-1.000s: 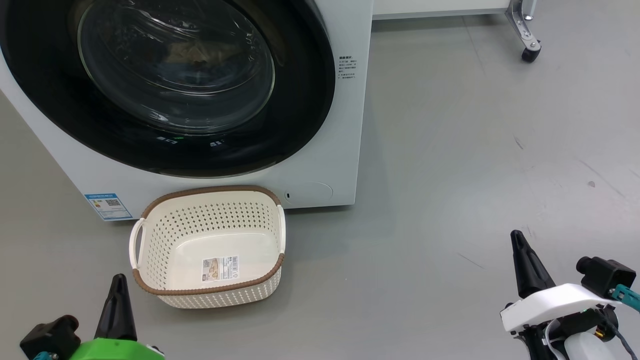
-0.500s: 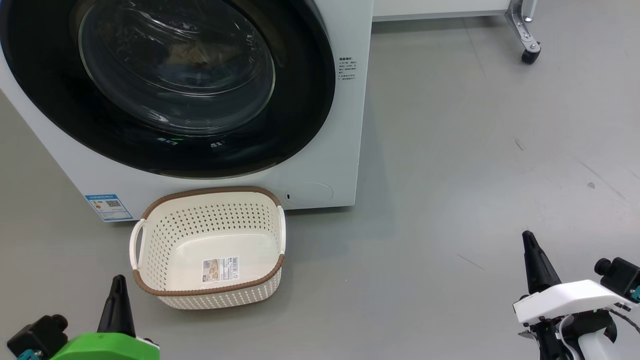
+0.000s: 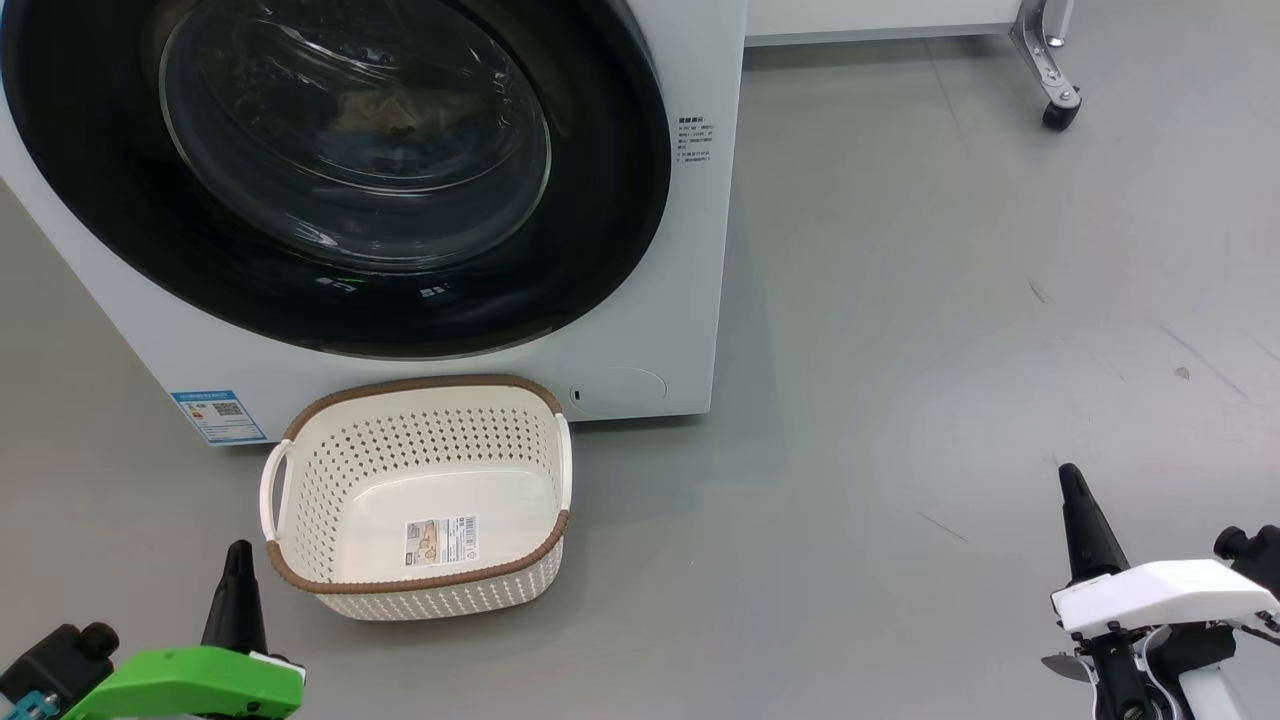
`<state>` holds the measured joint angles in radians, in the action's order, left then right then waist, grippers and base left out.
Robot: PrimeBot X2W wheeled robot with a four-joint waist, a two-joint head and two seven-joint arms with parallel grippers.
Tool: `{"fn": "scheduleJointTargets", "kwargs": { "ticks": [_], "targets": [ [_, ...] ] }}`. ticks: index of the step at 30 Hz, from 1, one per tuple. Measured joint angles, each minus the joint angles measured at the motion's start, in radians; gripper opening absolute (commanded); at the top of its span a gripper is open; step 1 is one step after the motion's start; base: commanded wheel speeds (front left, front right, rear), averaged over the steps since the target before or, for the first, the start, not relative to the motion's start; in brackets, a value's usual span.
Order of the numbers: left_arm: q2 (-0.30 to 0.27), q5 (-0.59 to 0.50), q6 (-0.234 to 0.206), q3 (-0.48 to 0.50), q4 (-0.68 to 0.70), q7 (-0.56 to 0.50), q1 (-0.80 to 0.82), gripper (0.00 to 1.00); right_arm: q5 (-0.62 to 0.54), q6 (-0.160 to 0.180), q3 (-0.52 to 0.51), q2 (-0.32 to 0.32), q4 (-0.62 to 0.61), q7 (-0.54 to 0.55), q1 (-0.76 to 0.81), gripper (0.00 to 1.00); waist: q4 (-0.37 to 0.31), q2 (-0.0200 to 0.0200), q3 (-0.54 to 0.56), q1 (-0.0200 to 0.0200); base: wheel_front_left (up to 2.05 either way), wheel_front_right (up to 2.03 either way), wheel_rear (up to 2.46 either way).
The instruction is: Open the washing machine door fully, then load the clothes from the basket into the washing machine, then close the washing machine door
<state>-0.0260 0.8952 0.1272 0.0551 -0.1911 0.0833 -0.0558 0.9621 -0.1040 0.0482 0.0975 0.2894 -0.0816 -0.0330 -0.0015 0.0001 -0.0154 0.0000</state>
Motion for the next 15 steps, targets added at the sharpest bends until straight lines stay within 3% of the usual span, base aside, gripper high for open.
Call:
{"fn": "scheduleJointTargets", "kwargs": {
  "ticks": [15],
  "targets": [
    [-0.004, 0.222, 0.0, 0.002, -0.027, -0.053, 0.033, 0.0, 0.197, -0.002, -0.053, -0.012, -0.001, 0.06, -0.007, 0.0, 0.0, 0.0, 0.004, 0.0, 0.0, 0.0, 0.0]
  ]
}}
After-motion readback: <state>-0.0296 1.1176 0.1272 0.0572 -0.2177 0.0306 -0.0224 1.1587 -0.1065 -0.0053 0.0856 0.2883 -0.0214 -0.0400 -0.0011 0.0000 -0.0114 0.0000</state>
